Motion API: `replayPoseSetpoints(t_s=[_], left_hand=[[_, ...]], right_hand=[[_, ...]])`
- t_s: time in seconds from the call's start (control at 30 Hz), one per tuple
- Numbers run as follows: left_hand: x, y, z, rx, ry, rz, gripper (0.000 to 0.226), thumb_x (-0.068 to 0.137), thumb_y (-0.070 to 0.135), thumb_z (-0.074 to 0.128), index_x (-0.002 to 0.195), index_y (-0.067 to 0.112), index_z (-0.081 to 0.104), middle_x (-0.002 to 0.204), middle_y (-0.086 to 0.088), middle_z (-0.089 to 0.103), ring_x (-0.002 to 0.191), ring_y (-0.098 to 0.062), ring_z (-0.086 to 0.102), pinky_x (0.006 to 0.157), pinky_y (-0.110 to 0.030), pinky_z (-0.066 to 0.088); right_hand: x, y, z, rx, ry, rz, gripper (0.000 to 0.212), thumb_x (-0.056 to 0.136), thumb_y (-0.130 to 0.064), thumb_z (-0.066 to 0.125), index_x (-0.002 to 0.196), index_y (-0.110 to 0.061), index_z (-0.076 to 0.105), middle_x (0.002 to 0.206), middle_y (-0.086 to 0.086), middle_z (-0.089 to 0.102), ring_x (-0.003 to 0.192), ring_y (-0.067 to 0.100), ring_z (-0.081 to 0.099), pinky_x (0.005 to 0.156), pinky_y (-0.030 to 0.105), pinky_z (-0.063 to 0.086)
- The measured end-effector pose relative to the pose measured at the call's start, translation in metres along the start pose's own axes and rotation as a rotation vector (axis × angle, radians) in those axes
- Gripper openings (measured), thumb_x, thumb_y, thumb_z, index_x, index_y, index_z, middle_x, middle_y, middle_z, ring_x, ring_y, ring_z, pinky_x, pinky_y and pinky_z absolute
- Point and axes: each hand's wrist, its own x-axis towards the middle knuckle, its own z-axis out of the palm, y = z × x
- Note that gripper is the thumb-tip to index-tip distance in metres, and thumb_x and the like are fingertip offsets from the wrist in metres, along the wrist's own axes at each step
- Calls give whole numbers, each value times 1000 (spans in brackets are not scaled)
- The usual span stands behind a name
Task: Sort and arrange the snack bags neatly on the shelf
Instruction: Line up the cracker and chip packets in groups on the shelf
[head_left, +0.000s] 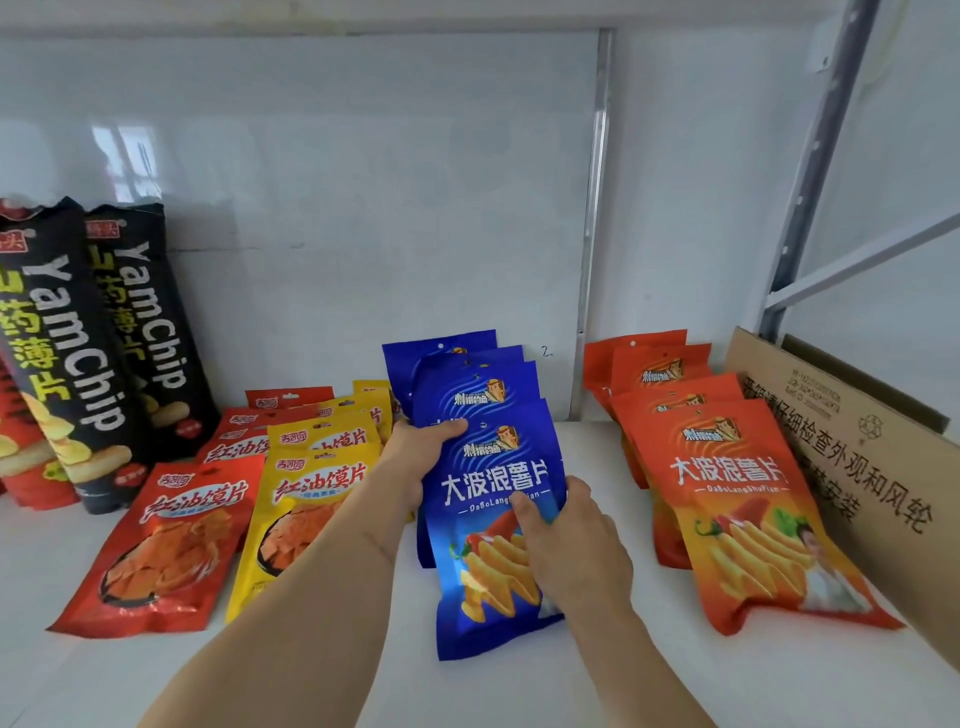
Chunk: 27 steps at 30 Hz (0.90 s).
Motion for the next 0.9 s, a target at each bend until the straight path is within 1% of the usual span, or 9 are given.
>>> replayPoseSetpoints(t_s=[0.13, 0.27, 0.37, 0.43, 0.53, 0.63, 0.73, 0.8, 0.9], left_hand=[[3, -3, 2, -8, -49, -27, 46, 77, 37, 84, 105, 16, 55, 96, -11, 76, 80, -30, 76, 78, -48, 62], [2, -5, 16, -26, -97, -11, 45, 79, 37, 83, 108, 17, 54, 98, -10, 76, 81, -29, 76, 78, -47, 62], [2, -8, 32, -58, -134, -1, 45, 80, 35, 82, 112, 16, 55, 96, -10, 76, 79, -29, 76, 68, -42, 63], [2, -8, 43, -82, -157, 5, 47, 81, 35, 81, 115, 15, 55, 97, -11, 76, 80, -29, 76, 66, -41, 63], [5, -9, 58, -84, -169, 15, 53, 81, 35, 82, 119, 13, 53, 100, -13, 76, 84, -32, 76, 74, -49, 63], [6, -8, 65, -57, -155, 38, 54, 82, 38, 80, 121, 13, 53, 101, -12, 75, 84, -31, 75, 79, -52, 61], [7, -9, 66, 23, -129, 62, 56, 85, 45, 75, 124, 13, 52, 102, -11, 74, 83, -28, 75, 79, -48, 62], [7, -9, 64, 71, -111, 57, 57, 86, 51, 71, 123, 11, 51, 102, -10, 74, 82, -26, 75, 75, -43, 63], [-1, -11, 62, 119, -84, 72, 56, 86, 55, 69, 117, 12, 50, 100, -8, 73, 80, -22, 75, 61, -33, 61]], right_hand=[[2, 1, -1, 18, 2, 4, 70, 88, -68, 50, 139, -24, 35, 135, -5, 56, 117, 13, 58, 84, 33, 55], [2, 7, -10, -27, 42, 1, 66, 90, -65, 49, 139, -22, 35, 136, -4, 55, 117, 14, 58, 82, 32, 56], [4, 9, -18, -112, 102, -5, 61, 95, -59, 45, 141, -20, 33, 137, -2, 54, 119, 17, 57, 84, 33, 54], [5, 11, -23, -144, 150, -12, 60, 98, -54, 42, 145, -19, 29, 138, -1, 53, 121, 19, 55, 89, 37, 52], [6, 14, -28, -149, 175, 0, 63, 101, -51, 37, 152, -22, 15, 142, 0, 47, 122, 20, 54, 85, 36, 49], [6, 16, -27, -140, 143, 24, 69, 98, -60, 33, 154, -26, 11, 143, 2, 45, 124, 22, 51, 88, 38, 48], [9, 16, -25, -145, 101, 53, 81, 91, -71, 36, 155, -25, 13, 144, 3, 45, 127, 24, 48, 94, 41, 46], [10, 16, -24, -164, 91, 67, 84, 90, -72, 37, 154, -24, 13, 143, 4, 45, 127, 24, 47, 94, 41, 48], [13, 15, -23, -192, 91, 71, 83, 91, -71, 36, 154, -22, 13, 143, 5, 45, 126, 24, 47, 94, 41, 49]])
